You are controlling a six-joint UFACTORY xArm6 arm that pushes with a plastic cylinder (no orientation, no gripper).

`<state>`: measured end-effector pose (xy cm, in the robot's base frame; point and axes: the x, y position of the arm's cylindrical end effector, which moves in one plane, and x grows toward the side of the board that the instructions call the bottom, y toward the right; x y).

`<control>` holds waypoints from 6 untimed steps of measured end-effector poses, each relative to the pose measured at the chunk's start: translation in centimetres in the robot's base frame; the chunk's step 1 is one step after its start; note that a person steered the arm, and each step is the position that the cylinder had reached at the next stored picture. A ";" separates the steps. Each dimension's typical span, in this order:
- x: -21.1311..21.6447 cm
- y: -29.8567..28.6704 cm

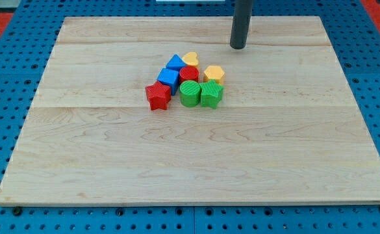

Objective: Move the red star to the bottom left side of the board

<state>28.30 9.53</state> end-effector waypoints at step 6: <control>2.0 6.8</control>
<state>30.33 16.31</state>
